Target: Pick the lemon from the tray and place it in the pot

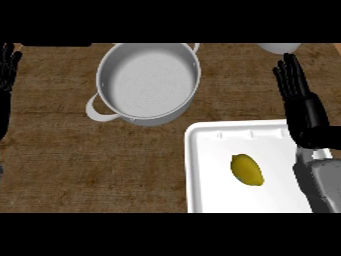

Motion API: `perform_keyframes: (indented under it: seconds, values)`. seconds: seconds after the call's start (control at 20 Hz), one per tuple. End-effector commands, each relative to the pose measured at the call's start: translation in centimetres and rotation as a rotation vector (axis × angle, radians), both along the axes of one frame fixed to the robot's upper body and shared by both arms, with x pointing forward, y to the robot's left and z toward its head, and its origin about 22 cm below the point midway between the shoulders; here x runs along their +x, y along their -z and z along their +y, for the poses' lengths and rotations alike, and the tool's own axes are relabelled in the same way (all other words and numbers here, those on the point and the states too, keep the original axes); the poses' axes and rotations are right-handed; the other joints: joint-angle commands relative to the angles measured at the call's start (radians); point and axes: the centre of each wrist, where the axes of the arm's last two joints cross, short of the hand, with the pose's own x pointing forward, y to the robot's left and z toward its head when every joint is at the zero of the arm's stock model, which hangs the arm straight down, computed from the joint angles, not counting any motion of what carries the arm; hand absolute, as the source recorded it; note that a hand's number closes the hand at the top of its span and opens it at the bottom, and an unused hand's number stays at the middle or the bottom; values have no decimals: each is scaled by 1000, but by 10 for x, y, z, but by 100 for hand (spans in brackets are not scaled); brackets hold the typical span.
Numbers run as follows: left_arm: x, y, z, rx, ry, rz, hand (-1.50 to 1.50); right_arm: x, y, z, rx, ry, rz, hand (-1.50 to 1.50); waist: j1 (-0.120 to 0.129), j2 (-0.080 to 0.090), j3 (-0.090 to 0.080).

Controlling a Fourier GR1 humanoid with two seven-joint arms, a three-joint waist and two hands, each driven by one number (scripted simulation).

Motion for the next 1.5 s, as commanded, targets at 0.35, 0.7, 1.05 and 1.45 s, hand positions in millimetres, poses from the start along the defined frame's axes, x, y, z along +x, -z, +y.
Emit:
perform_keyframes:
  seconds: [0.35,0.7,1.05,1.45]
  values:
    - [-43,116,60,70,-296,635,0,-18,5,-13,-471,195,-58,150,-66,-22,-14]
    - [-50,126,57,60,-288,713,0,-111,47,60,-486,210,-157,-150,-35,-27,-9]
    - [-35,110,44,71,-300,716,0,-129,6,23,-874,229,28,-150,-37,-26,-13]
    - [-32,104,48,81,-273,687,0,-143,-54,34,-1184,159,307,-150,-9,-20,-13]
